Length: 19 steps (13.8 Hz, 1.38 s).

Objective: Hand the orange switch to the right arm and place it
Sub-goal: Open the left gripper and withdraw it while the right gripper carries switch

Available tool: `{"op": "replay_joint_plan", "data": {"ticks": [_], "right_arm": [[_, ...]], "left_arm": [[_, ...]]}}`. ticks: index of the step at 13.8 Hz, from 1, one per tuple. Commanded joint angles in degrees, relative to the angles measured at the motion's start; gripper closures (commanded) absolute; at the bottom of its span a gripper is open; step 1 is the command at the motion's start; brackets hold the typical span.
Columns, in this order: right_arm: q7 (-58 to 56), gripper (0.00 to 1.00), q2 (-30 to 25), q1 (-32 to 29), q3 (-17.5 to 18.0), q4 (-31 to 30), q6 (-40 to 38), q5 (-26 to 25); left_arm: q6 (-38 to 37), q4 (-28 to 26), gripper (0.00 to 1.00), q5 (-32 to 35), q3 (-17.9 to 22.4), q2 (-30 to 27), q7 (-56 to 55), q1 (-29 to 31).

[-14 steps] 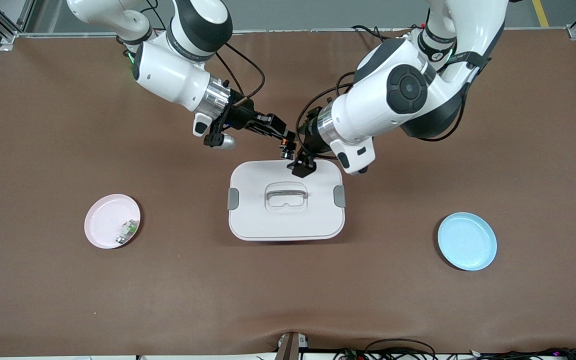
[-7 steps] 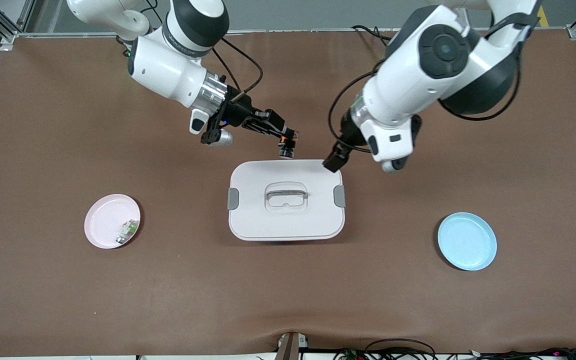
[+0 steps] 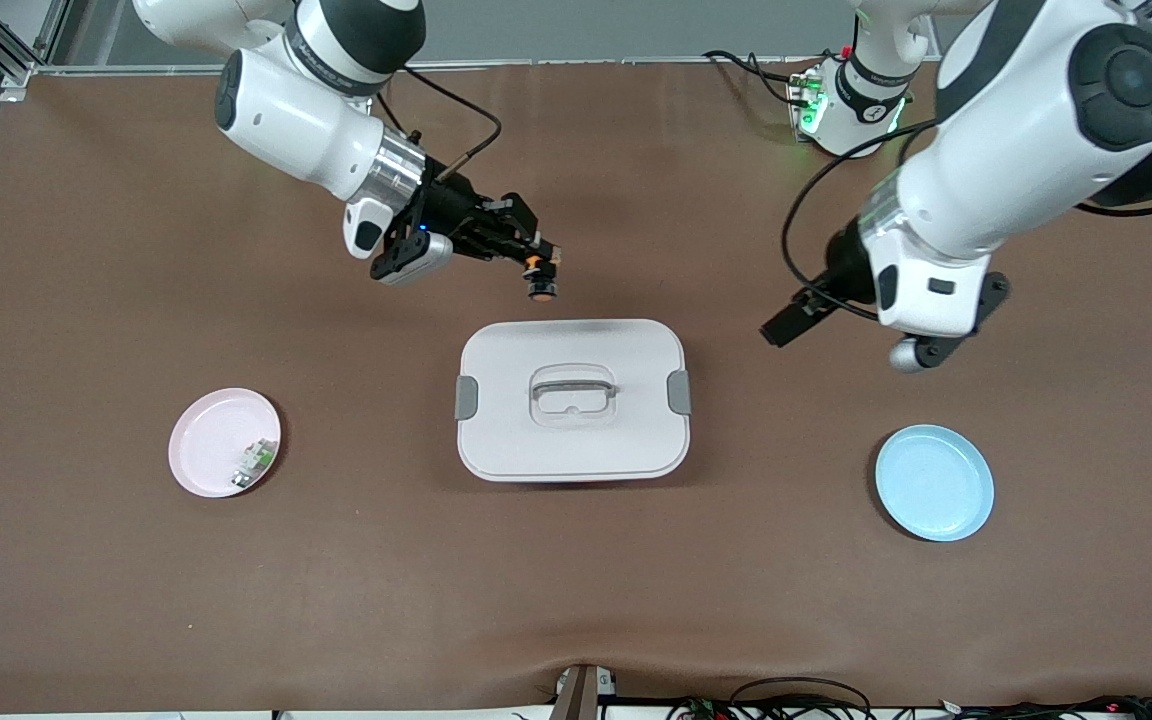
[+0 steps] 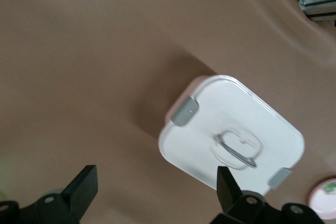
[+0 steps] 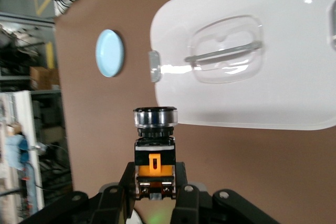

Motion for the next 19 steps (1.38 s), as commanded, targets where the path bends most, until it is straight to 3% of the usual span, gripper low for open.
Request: {"op": "replay_joint_plan", "data": {"ticks": [1,7,11,12,14,15,17,19], "right_arm": [[-2.09,1.0,-2.1,-5.03,0.43,1.74,-9.79,-9.01],[-21.76,1.0,-4.12,-16.45,0.43,5.08,-26.59,-24.74],[-35.73,1.0,-4.03,-22.08,0.43,7.02,-31.1,-35.3],[-39.77,1.0,-4.03,-23.57,0.43,7.02,-31.19,-37.15],[-48.03,1.0,-3.68,-27.17,0.43,6.93,-31.01,-39.97],[-51.64,1.0,-3.51,-28.93,0.43,7.02,-30.84,-40.59],[-59.72,1.0,-2.72,-32.54,0.43,7.19,-29.96,-42.52],[-65.97,1.0,-0.62,-35.7,0.43,7.81,-28.38,-45.68]], "left_arm": [[-2.74,-1.33,0.0,4.15,-0.2,-2.51,10.35,1.78],[-7.58,-1.51,0.0,4.6,-0.2,-4.71,21.88,10.2],[-10.13,-1.51,0.0,7.66,0.06,-5.94,33.55,11.72],[-11.44,-1.68,0.0,9.33,1.63,-7.07,35.93,10.76],[-12.07,-3.95,0.0,8.73,10.3,-9.88,41.82,5.41],[-11.37,-6.05,0.0,8.73,12.69,-11.72,43.5,3.91],[-9.27,-9.49,0.0,7.94,14.29,-14.36,44.13,3.02],[-7.77,-11.43,0.0,7.85,18.5,-15.78,44.39,-0.66]]}}
